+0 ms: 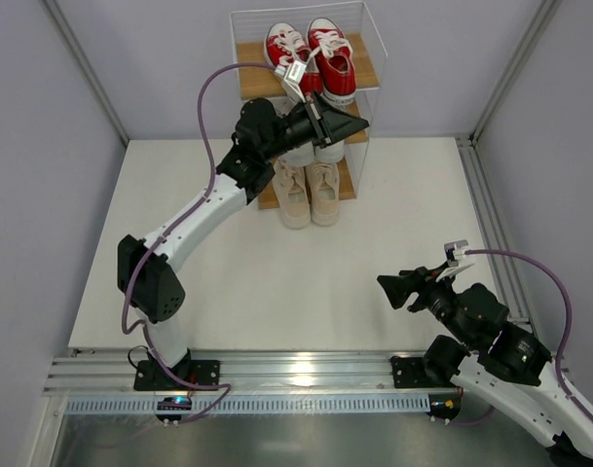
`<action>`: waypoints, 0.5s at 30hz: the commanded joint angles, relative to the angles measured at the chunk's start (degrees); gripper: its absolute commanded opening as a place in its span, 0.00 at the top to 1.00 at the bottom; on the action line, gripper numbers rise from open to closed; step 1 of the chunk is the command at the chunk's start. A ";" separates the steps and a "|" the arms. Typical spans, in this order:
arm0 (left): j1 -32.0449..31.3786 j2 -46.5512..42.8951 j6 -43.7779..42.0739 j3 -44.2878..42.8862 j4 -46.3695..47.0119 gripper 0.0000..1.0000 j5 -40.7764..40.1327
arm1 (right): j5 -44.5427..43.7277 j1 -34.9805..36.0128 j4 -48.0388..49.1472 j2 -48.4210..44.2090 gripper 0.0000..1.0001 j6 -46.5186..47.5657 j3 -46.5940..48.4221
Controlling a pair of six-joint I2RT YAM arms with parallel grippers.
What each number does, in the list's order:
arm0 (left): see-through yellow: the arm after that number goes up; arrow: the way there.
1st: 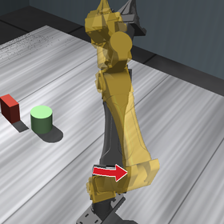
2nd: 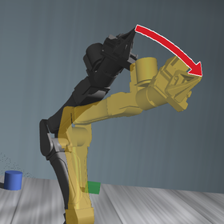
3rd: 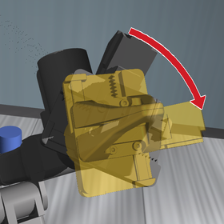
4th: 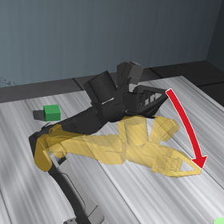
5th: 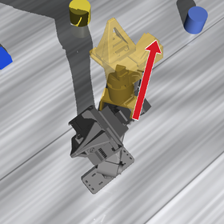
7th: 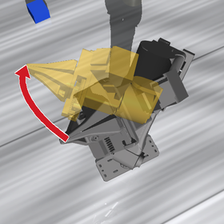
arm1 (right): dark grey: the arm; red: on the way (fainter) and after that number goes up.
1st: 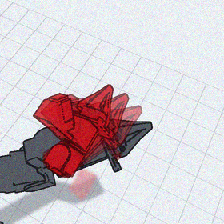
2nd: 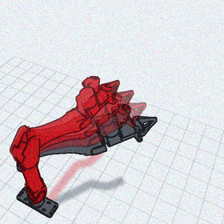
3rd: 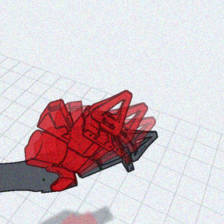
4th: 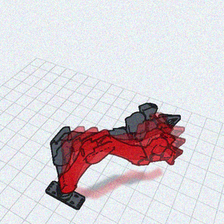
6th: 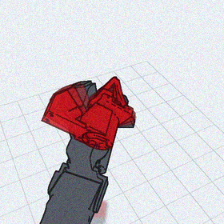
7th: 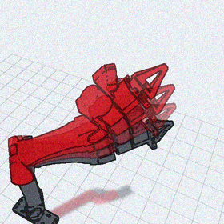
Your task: Place and organize the shoes onto the shoe shelf
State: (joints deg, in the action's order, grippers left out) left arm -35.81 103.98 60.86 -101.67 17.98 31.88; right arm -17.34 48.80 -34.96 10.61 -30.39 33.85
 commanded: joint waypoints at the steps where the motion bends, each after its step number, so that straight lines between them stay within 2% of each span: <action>1: -0.92 -4.13 -7.49 -1.70 -7.42 1.00 -10.99 | -0.76 0.33 1.03 0.55 0.32 0.60 1.05; 5: -1.80 -5.55 -12.07 0.86 -10.24 1.00 -19.73 | -0.33 0.25 1.65 0.73 0.32 0.68 1.05; 15: -0.22 -0.54 -14.01 -2.74 -11.03 1.00 -23.52 | -0.67 0.33 -0.11 -0.77 0.32 0.77 2.01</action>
State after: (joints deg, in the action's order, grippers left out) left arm -36.75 101.86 48.82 -101.41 7.73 11.05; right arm -17.41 48.80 -35.31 10.79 -30.28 33.87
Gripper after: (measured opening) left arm 0.003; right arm 0.681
